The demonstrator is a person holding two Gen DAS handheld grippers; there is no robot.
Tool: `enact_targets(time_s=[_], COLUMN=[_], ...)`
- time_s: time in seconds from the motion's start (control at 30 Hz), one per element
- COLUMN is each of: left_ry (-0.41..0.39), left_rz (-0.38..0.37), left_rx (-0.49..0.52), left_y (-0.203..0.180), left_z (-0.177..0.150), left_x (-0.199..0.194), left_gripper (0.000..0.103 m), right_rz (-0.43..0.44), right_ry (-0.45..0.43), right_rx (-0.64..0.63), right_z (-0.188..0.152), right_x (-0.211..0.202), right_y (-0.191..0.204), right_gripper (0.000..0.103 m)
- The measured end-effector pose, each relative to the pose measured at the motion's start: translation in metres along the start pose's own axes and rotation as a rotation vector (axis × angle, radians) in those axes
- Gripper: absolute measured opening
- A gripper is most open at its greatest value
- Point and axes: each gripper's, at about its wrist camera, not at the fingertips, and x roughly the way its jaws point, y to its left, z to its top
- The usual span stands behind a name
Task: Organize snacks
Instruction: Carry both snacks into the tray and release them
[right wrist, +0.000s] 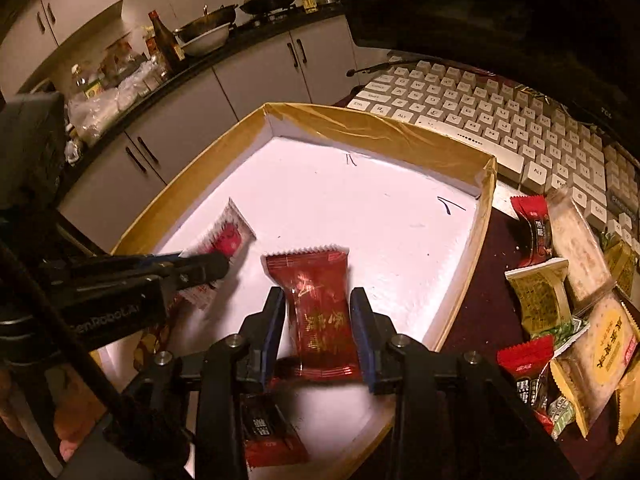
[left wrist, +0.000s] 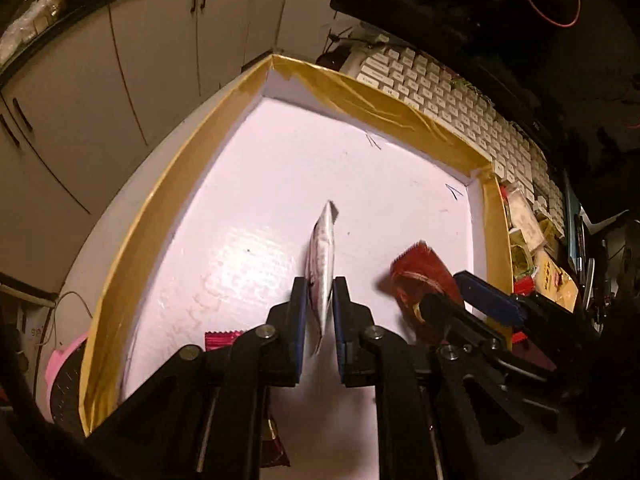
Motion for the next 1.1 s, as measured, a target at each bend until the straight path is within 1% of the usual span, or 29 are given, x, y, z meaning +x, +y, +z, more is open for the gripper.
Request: enact_targets(time_s=[0.03, 0.07, 0.1, 0.13, 0.17, 0.23, 0.3, 0.37, 0.4, 0.47, 0.53, 0.57, 0.6, 0.67, 0.7, 0.8, 0.93, 1.0, 1.03, 1.07, 1.1], left_ry=[-0.007, -0.018, -0.039, -0.067, -0.095, -0.143, -0.177, -0.204, -0.213, -0.225, -0.223, -0.212, -0.199, -0.181, -0.173, -0.154, -0.143, -0.152, -0.155, -0.157, -0.157], left_rz=[0.0, 0.003, 0.006, 0.01, 0.018, 0.037, 0.019, -0.012, -0.029, -0.062, -0.087, -0.093, -0.102, -0.107, -0.109, -0.108, -0.095, -0.087, -0.085, -0.087, -0.091], left_rx=[0.0, -0.001, 0.001, 0.005, 0.011, 0.036, 0.059, 0.09, 0.112, 0.154, 0.199, 0.221, 0.253, 0.295, 0.304, 0.328, 0.354, 0.357, 0.36, 0.36, 0.36], left_y=[0.0, -0.001, -0.002, -0.005, -0.008, -0.018, -0.031, -0.048, -0.058, -0.08, -0.1, -0.11, -0.12, -0.136, -0.141, -0.154, -0.165, -0.166, -0.165, -0.165, -0.165], left_z=[-0.001, -0.002, -0.004, -0.006, -0.008, -0.014, -0.022, -0.03, -0.034, -0.042, -0.047, -0.049, -0.051, -0.055, -0.058, -0.064, -0.071, -0.075, -0.075, -0.076, -0.077], left_x=[-0.002, -0.006, -0.011, -0.017, -0.024, -0.038, -0.051, -0.062, -0.067, -0.073, -0.074, -0.072, -0.069, -0.062, -0.06, -0.052, -0.05, -0.052, -0.052, -0.052, -0.051], left_gripper=[0.026, 0.043, 0.052, 0.064, 0.069, 0.071, 0.072, 0.079, 0.079, 0.08, 0.08, 0.08, 0.08, 0.08, 0.08, 0.08, 0.08, 0.08, 0.08, 0.08, 0.08], right_rz=[0.021, 0.043, 0.052, 0.06, 0.07, 0.113, 0.109, 0.08, 0.056, 0.026, 0.014, -0.002, -0.037, -0.112, -0.135, -0.156, -0.225, -0.263, -0.297, -0.312, -0.31], right_ry=[-0.009, -0.023, -0.037, -0.058, -0.074, -0.114, -0.165, -0.212, -0.246, -0.285, -0.319, -0.335, -0.341, -0.329, -0.325, -0.301, -0.282, -0.269, -0.247, -0.228, -0.21], right_rx=[0.011, 0.023, 0.03, 0.046, 0.062, 0.095, 0.117, 0.134, 0.152, 0.205, 0.267, 0.301, 0.332, 0.366, 0.391, 0.457, 0.524, 0.556, 0.572, 0.584, 0.612], right_z=[-0.001, -0.003, -0.004, -0.007, -0.009, -0.018, -0.028, -0.041, -0.052, -0.068, -0.079, -0.085, -0.09, -0.098, -0.103, -0.111, -0.114, -0.111, -0.109, -0.107, -0.107], right_x=[-0.004, -0.009, -0.013, -0.02, -0.026, -0.045, -0.065, -0.084, -0.097, -0.117, -0.132, -0.14, -0.147, -0.155, -0.157, -0.158, -0.159, -0.157, -0.153, -0.149, -0.144], right_y=[-0.001, -0.003, -0.004, -0.006, -0.009, -0.018, -0.026, -0.036, -0.045, -0.065, -0.087, -0.1, -0.113, -0.133, -0.142, -0.163, -0.183, -0.195, -0.201, -0.206, -0.213], right_gripper=[0.043, 0.047, 0.055, 0.058, 0.058, 0.06, 0.062, 0.067, 0.068, 0.068, 0.068, 0.068, 0.069, 0.069, 0.069, 0.069, 0.069, 0.069, 0.069, 0.069, 0.069])
